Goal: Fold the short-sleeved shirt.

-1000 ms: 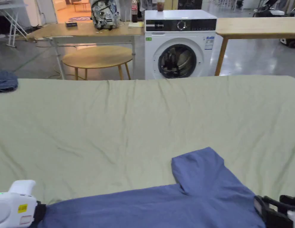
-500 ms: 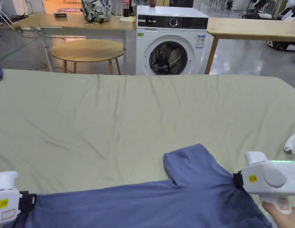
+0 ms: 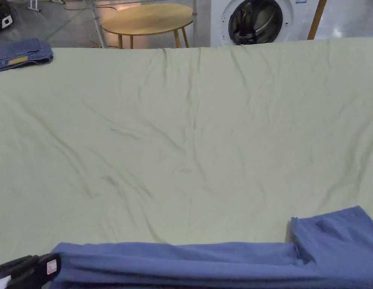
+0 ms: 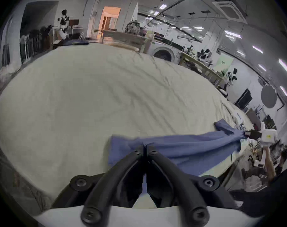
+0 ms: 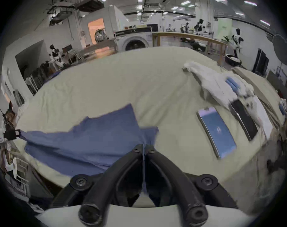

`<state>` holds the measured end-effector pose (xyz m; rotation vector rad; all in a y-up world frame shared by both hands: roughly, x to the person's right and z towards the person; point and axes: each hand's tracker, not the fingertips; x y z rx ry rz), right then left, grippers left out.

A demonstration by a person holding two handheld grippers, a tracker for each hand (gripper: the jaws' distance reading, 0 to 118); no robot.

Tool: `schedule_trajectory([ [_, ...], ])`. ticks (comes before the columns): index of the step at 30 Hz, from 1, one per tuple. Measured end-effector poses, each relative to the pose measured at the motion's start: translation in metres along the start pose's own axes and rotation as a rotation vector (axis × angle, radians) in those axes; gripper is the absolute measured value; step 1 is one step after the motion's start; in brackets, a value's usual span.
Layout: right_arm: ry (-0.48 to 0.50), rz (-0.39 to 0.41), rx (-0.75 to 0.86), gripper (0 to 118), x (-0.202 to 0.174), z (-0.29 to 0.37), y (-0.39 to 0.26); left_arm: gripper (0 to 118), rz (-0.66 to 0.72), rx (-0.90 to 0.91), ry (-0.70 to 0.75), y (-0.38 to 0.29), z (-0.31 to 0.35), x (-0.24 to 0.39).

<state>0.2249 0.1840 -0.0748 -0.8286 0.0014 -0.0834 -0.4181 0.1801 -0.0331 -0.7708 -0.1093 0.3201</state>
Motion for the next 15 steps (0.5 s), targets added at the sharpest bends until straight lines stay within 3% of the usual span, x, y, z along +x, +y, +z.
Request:
schedule_trajectory([
  [2, -0.018, -0.029, -0.059, 0, 0.001, -0.001, -0.022, 0, 0.028, -0.069, 0.066, -0.017, -0.006, -0.01],
  [4, -0.026, -0.073, -0.087, 0, 0.003, -0.011, -0.038, 0, 0.068, -0.065, 0.025, -0.033, -0.01, -0.018],
  [8, -0.041, -0.077, -0.074, 1, -0.001, -0.028, -0.054, 0, -0.031, -0.075, 0.064, -0.04, -0.027, -0.012],
  [9, -0.053, -0.067, -0.056, 7, -0.004, -0.028, -0.054, 5, -0.066, -0.058, 0.066, -0.039, -0.03, -0.01],
  [10, -0.06, -0.065, -0.043, 22, -0.006, -0.026, -0.053, 24, -0.09, -0.046, 0.087, -0.036, -0.03, -0.007],
  [11, -0.071, -0.062, -0.032, 50, -0.007, -0.025, -0.052, 53, -0.089, -0.013, 0.095, -0.033, -0.026, -0.005],
  [12, -0.083, -0.065, -0.021, 58, -0.006, -0.019, -0.05, 58, -0.104, 0.027, 0.098, -0.028, -0.02, 0.0],
  [15, -0.138, -0.038, 0.141, 58, -0.011, 0.015, -0.038, 59, -0.179, 0.14, 0.139, -0.011, 0.009, 0.02],
])
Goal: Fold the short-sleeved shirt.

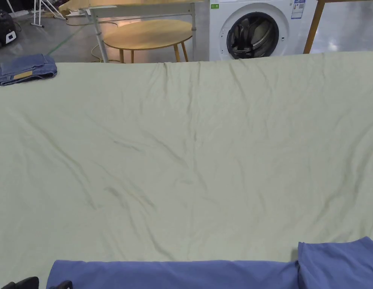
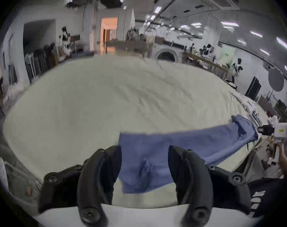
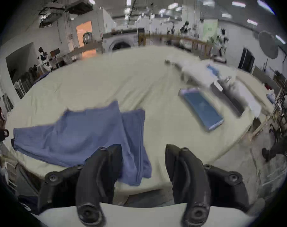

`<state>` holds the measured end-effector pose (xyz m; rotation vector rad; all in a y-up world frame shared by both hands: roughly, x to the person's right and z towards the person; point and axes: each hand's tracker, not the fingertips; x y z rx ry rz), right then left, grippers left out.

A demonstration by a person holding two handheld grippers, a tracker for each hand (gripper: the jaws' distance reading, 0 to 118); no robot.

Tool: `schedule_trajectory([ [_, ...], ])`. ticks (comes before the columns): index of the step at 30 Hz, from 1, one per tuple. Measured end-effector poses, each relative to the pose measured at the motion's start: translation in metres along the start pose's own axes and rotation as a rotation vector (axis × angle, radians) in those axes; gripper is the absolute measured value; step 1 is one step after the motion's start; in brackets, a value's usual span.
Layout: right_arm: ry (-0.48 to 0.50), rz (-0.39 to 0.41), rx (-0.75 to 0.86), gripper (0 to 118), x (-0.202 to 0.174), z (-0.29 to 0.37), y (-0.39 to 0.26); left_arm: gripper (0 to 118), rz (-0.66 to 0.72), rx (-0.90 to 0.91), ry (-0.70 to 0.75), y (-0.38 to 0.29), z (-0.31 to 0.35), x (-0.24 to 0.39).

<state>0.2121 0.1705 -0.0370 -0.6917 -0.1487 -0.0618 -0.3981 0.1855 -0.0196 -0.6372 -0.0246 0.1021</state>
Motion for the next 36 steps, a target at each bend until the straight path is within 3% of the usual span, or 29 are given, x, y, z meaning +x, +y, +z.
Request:
schedule_trajectory([
  [2, 0.031, 0.025, 0.137, 58, -0.005, 0.023, 0.017, 59, -0.057, 0.092, 0.016, 0.028, 0.028, 0.03],
  [6, 0.196, 0.03, 0.276, 56, -0.042, 0.043, 0.065, 59, -0.125, 0.293, 0.002, 0.067, 0.062, 0.068],
  [7, 0.229, 0.039, 0.302, 52, -0.054, 0.044, 0.076, 59, -0.126, 0.357, -0.011, 0.074, 0.067, 0.077],
  [9, 0.297, 0.059, 0.344, 29, -0.074, 0.042, 0.09, 54, -0.124, 0.433, -0.04, 0.087, 0.073, 0.092],
  [10, 0.31, 0.061, 0.363, 19, -0.085, 0.04, 0.096, 46, -0.12, 0.459, -0.04, 0.092, 0.074, 0.098],
  [12, 0.341, 0.061, 0.38, 4, -0.101, 0.036, 0.102, 6, -0.125, 0.464, -0.043, 0.1, 0.071, 0.108],
  [13, 0.347, 0.06, 0.373, 4, -0.097, 0.024, 0.095, 1, -0.119, 0.464, -0.059, 0.104, 0.068, 0.111],
  [20, 0.379, 0.107, 0.325, 0, -0.121, 0.006, 0.089, 0, -0.083, 0.361, -0.103, 0.093, 0.043, 0.096],
  [23, 0.381, 0.129, 0.311, 0, -0.121, 0.009, 0.083, 0, 0.137, 0.304, -0.283, 0.088, 0.038, 0.049],
  [24, 0.378, 0.137, 0.308, 0, -0.118, 0.01, 0.08, 16, 0.228, 0.254, -0.333, 0.084, 0.033, 0.026],
  [26, 0.376, 0.141, 0.296, 0, -0.113, 0.01, 0.074, 77, 0.323, 0.133, -0.312, 0.071, 0.019, -0.007],
  [28, 0.369, 0.129, 0.259, 0, -0.107, 0.006, 0.068, 77, 0.382, 0.127, -0.296, 0.044, 0.006, -0.042],
  [31, 0.358, 0.099, 0.212, 0, -0.098, 0.001, 0.057, 77, 0.489, -0.023, -0.325, 0.005, -0.027, -0.078],
  [36, 0.343, 0.079, 0.167, 0, -0.087, -0.004, 0.049, 77, 0.547, -0.155, -0.282, -0.038, -0.08, -0.091],
])
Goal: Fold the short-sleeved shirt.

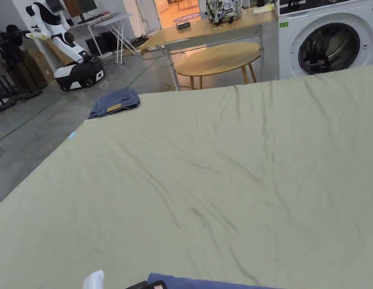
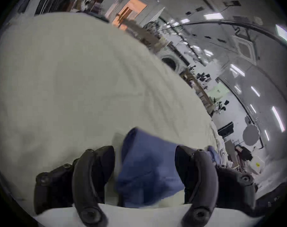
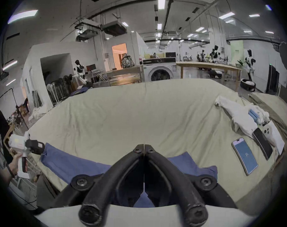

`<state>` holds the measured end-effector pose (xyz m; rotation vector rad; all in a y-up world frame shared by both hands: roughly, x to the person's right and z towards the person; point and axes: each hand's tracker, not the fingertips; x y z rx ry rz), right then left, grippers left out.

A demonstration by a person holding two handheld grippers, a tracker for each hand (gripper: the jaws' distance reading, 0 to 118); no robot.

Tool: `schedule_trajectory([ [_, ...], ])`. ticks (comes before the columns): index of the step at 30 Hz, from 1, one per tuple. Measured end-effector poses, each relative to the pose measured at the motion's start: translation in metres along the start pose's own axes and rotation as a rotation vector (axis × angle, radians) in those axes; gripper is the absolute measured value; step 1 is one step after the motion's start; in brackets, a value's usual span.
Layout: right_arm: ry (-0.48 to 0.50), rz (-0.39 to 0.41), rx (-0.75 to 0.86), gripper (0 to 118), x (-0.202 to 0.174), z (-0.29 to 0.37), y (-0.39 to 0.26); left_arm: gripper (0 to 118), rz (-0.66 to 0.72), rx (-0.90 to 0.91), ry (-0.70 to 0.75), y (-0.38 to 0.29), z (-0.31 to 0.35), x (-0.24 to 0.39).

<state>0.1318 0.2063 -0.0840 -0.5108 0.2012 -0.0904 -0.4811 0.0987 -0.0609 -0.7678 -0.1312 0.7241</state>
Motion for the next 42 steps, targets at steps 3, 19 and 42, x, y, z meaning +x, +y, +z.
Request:
schedule_trajectory([
  [3, -0.01, -0.017, -0.009, 0, 0.003, 0.002, 0.0, 52, 0.13, 0.069, -0.13, -0.009, -0.011, -0.001],
  [19, -0.027, -0.062, -0.031, 0, 0.009, 0.005, -0.008, 9, -0.247, 0.226, 0.146, 0.073, 0.069, 0.119],
  [42, -0.091, -0.189, -0.079, 0, 0.033, 0.032, -0.038, 3, -0.241, -0.107, -0.222, -0.044, -0.113, 0.215],
])
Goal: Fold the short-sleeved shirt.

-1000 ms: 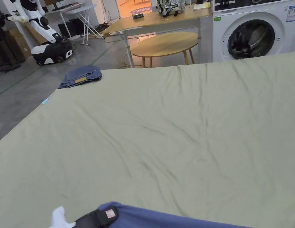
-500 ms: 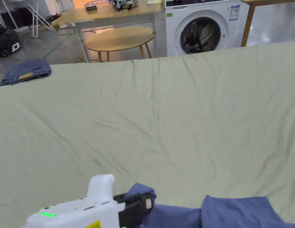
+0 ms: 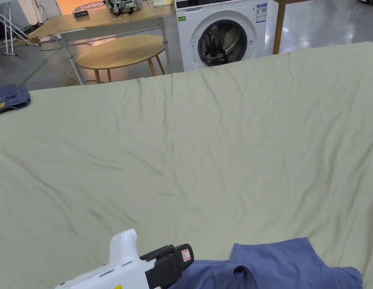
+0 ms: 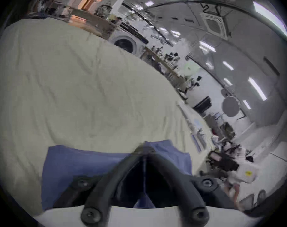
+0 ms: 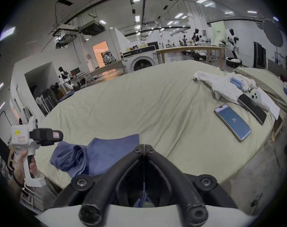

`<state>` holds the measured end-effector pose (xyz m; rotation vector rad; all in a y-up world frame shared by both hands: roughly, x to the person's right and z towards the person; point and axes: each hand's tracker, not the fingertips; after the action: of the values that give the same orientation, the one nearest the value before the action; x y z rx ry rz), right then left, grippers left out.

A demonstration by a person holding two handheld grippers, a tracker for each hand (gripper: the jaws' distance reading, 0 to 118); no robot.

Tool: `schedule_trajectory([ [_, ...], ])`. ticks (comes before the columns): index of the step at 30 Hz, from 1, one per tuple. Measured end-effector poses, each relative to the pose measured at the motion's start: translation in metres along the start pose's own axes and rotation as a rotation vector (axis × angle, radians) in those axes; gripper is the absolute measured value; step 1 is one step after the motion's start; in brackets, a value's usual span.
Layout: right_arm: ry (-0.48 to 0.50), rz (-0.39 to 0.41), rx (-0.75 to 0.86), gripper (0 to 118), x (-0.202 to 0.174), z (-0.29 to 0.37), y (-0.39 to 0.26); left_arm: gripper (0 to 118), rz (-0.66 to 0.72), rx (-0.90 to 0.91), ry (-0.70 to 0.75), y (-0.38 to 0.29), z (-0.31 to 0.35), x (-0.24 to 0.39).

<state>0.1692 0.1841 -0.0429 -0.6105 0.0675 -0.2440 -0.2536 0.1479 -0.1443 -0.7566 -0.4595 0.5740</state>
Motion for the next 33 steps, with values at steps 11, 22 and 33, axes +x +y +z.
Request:
schedule_trajectory([
  [11, 0.023, 0.012, -0.01, 0, -0.01, 0.0, -0.001, 0, -0.021, -0.222, -0.04, -0.04, -0.059, 0.012],
  [22, 0.047, 0.004, -0.056, 0, -0.014, -0.011, -0.003, 82, 0.255, 0.079, 0.008, 0.003, 0.077, -0.109],
  [33, 0.032, 0.048, -0.064, 0, -0.023, -0.001, 0.002, 10, 0.459, 0.019, -0.092, -0.023, 0.035, -0.109],
])
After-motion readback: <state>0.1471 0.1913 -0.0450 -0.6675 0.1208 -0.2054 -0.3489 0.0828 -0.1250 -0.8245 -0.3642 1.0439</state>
